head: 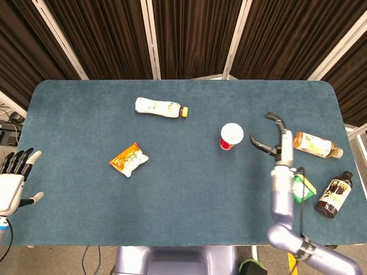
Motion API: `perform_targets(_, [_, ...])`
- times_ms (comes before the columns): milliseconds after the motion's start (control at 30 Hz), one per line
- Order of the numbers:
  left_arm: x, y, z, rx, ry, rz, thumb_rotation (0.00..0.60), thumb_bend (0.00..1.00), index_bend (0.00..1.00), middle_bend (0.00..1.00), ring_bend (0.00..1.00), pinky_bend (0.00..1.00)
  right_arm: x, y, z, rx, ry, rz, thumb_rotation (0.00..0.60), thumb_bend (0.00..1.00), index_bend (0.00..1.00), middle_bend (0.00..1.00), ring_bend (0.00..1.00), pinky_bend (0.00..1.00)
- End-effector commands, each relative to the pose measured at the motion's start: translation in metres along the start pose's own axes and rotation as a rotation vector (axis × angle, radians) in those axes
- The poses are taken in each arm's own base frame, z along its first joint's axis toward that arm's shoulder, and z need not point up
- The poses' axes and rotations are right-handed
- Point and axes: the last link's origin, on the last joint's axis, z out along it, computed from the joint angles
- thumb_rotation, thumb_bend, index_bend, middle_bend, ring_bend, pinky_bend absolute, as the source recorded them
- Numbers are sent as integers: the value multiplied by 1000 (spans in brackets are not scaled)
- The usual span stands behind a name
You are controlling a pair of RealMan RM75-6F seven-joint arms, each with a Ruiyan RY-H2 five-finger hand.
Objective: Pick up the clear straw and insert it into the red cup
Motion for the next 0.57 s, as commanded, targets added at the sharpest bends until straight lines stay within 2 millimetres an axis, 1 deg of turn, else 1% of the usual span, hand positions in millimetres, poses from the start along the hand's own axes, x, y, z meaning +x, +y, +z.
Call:
perform_targets(33, [0,0,0,1,1,1,600,76,0,0,0,0,47,9,-17,74,37,-366,600,129,254,109,3,0])
perform_targets(67, [0,0,0,1,1,1,600,77,0,0,0,0,53,10,-21,87,41,-429,600,122,243,81,0,0])
perform_targets(100, [0,0,0,1,1,2,600,77,0,0,0,0,62,14,-25,102,45,-528,600,112,219,41,0,0])
perform_targets(167, [0,0,0,2,1,2,600,78,0,0,0,0,77,20,-37,123,40,-692,600,96,163,1,0,0])
perform_targets(200, [0,0,0,3,1,2,600,76,0,0,0,0,86,24,-44,131,39,-796,600,90,127,0,0,0])
perform_targets(233, [0,0,0,3,1,2,600,77,0,0,0,0,91,26,-47,135,39,-861,600,88,101,0,0,0])
perform_targets(300, [0,0,0,3,1,2,600,76,0,0,0,0,104,30,-57,150,50,-1032,600,86,64,0,0,0])
perform_targets(367, [0,0,-1,3,1,1,600,77,0,0,0,0,112,32,-65,177,73,-1176,600,87,48,0,0,0])
perform_targets(433, [0,0,-1,3,2,1,600,78,0,0,0,0,115,36,-75,201,86,-1264,600,87,44,0,0,0])
perform_targets(567, [0,0,-1,0,2,1,600,77,0,0,0,0,116,40,-82,202,91,-1288,600,88,40,0,0,0])
